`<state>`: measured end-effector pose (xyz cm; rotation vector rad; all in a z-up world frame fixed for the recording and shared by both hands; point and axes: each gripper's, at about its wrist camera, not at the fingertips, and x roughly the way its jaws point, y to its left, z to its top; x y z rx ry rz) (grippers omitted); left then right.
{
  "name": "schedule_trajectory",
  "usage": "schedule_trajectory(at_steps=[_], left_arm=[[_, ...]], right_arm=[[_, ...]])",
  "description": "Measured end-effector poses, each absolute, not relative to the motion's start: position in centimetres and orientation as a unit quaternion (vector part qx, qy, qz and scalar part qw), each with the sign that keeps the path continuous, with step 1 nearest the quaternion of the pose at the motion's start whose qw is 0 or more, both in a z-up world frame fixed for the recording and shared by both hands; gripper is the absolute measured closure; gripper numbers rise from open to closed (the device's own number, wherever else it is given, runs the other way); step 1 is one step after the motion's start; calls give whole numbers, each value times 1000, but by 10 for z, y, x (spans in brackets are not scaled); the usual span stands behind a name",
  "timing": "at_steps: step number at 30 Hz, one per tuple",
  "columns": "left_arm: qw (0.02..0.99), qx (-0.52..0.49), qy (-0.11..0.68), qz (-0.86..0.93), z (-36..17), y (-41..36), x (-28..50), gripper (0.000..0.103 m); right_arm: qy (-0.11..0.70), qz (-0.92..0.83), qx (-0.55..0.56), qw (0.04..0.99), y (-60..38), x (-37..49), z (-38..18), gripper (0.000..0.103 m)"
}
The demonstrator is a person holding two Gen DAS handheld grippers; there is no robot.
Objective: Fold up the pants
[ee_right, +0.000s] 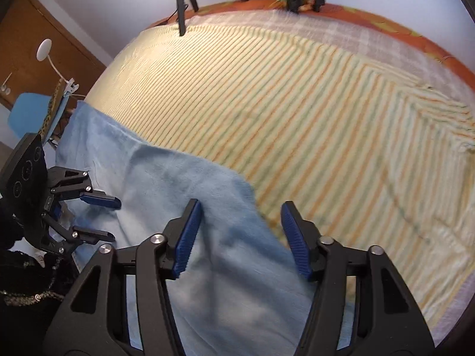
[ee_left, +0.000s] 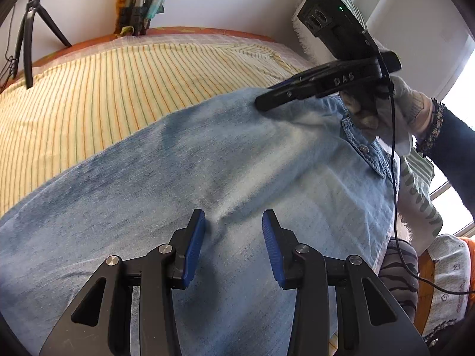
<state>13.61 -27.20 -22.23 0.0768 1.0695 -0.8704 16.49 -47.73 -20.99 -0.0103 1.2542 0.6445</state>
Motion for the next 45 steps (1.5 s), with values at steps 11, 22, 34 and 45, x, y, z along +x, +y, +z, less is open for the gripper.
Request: schedule_trajectory(at_steps=[11, 22, 34, 45], left_arm=[[809, -54, 496, -311, -184, -145, 117, 56], [866, -190, 448, -119, -140, 67, 65, 51], [871, -286, 399, 22, -109, 260, -17, 43], [793, -434, 425, 55, -221, 341, -44, 36]], right_arm=[[515, 218, -110, 822, -452, 144, -184, 93], [506, 131, -129, 843, -432, 141, -179, 57], [455, 203, -80, 864, -353, 94, -125, 46], [434, 252, -54, 863, -276, 58, -123, 46]])
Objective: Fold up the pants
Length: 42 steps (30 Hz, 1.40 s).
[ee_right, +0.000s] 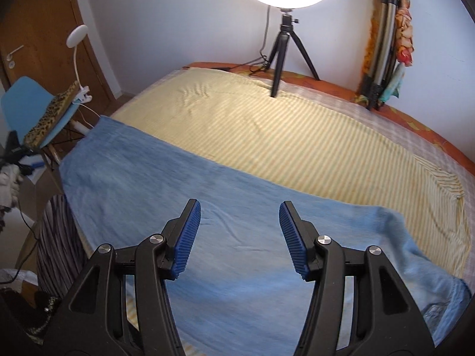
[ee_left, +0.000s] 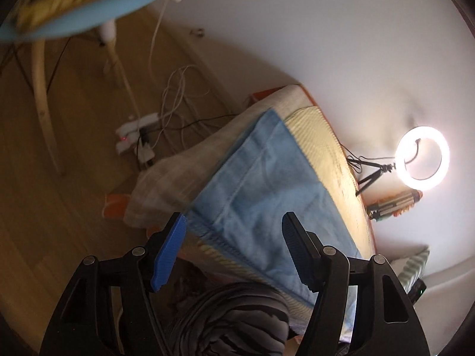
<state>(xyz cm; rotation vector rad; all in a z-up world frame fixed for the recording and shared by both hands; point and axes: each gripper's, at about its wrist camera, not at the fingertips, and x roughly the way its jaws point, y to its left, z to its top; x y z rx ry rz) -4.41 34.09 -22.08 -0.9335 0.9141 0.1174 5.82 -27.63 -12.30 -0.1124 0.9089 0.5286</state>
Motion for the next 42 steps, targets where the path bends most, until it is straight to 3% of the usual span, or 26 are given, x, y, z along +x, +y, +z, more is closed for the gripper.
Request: schedule_trajectory(at_steps=[10, 16, 23, 26, 29, 36, 37, 39, 42], left_arm=[[731, -589, 341, 50, -305, 341, -53, 32], [736, -606, 302, 24, -302, 329, -45, 32], [785, -541, 297, 52, -274, 318, -44, 35], [799, -503, 319, 82, -268, 310, -37, 44], [824, -439, 343, 103, -255, 300, -28, 90], [857, -361, 350, 111, -239, 282, -21, 89], [857, -355, 356, 114, -240, 281, -19, 85], [847, -358, 371, 126, -247, 283, -12, 60], [844, -369, 367, 132, -256, 287, -9, 61]], right_arm=[[435, 256, -56, 861, -247, 43, -120, 45], [428, 251, -67, 865, -241, 41, -113, 45], [429, 251, -57, 866, -241, 40, -111, 45], [434, 255, -56, 862, -237, 43, -112, 45], [436, 261, -61, 859, -230, 44, -112, 45], [437, 283, -77, 851, -208, 42, -114, 45], [438, 286, -78, 849, -205, 43, -115, 45], [440, 292, -82, 845, -198, 44, -117, 45], [445, 303, -81, 838, -187, 46, -118, 45]])
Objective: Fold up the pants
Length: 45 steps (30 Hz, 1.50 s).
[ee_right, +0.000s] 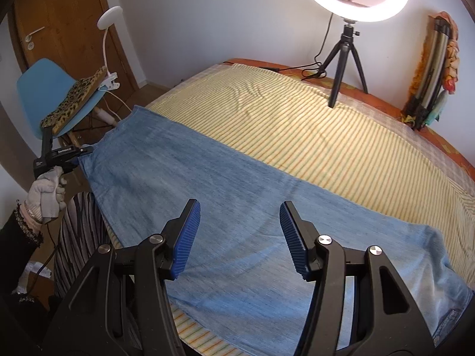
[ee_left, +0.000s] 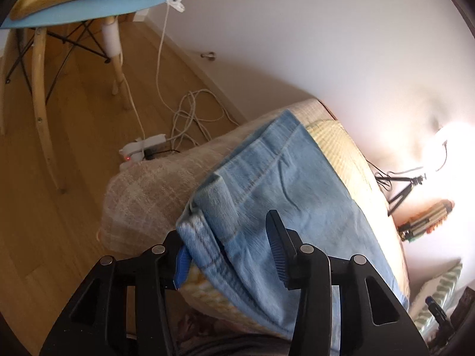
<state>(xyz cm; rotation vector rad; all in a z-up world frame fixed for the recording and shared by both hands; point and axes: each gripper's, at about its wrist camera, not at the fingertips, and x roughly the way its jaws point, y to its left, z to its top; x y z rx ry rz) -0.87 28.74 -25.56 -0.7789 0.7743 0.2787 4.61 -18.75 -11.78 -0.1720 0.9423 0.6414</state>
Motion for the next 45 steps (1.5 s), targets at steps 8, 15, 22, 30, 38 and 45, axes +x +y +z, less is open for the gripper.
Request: schedule_trajectory(at_steps=[8, 15, 22, 30, 38, 45], left_arm=[[887, -315, 328, 83, -226, 267, -4, 88], [909, -257, 328, -20, -192, 212, 14, 89], [902, -215, 359, -112, -192, 154, 31, 89], [902, -186, 365, -135, -193, 128, 35, 89], [912, -174, 349, -124, -195, 123, 25, 89], [918, -151, 345, -125, -200, 102, 24, 89]], right_arm=[[484, 322, -57, 812, -151, 69, -131, 45], [537, 366, 59, 758, -92, 121, -149, 45], [587, 430, 119, 675, 6, 167, -179, 29], [614, 444, 77, 648, 85, 177, -208, 29], [580, 478, -86, 654, 154, 145, -183, 29], [565, 461, -169, 664, 195, 148, -173, 29]])
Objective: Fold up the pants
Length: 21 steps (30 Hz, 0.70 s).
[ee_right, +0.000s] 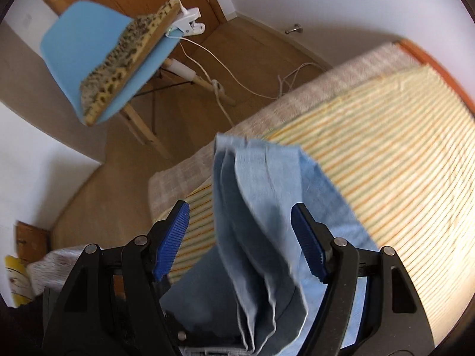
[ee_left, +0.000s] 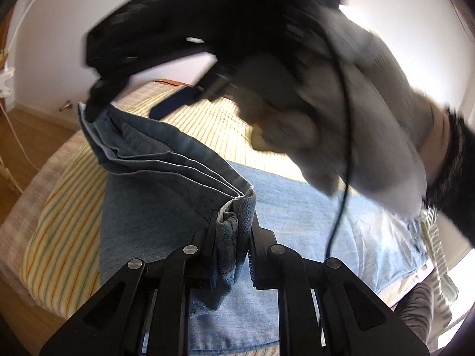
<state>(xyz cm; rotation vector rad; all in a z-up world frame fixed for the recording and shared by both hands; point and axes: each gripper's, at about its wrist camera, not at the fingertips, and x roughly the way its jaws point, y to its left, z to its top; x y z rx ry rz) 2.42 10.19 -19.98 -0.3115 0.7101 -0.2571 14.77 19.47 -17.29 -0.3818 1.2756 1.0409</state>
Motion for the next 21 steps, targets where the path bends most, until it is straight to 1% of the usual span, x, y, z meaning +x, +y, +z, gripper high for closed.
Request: schedule_trajectory(at_steps=[9, 14, 15, 16, 17, 19, 21], left_arm=[[921, -112, 350, -129, -203, 80, 25, 89], [919, -114, 353, -134, -207, 82, 28, 89], [918, -115, 354, -135, -208, 82, 28, 89], [918, -115, 354, -136, -208, 82, 29, 89], [918, -114, 354, -137, -208, 81, 28, 89], [919, -111, 353, -138, -208, 79, 29, 89], [919, -109, 351, -146, -205, 81, 27, 89]], right_arm=[[589, 406, -263, 647, 250, 149, -192, 29], [588, 369, -343, 633, 268, 143, -215, 30], [588, 372, -347, 629, 268, 142, -219, 38], [590, 375, -347, 625, 266, 143, -220, 61], [592, 372, -344, 627, 262, 145, -221, 71], [590, 379, -318, 638, 249, 153, -214, 74], [586, 387, -289, 651, 230, 161, -202, 76]])
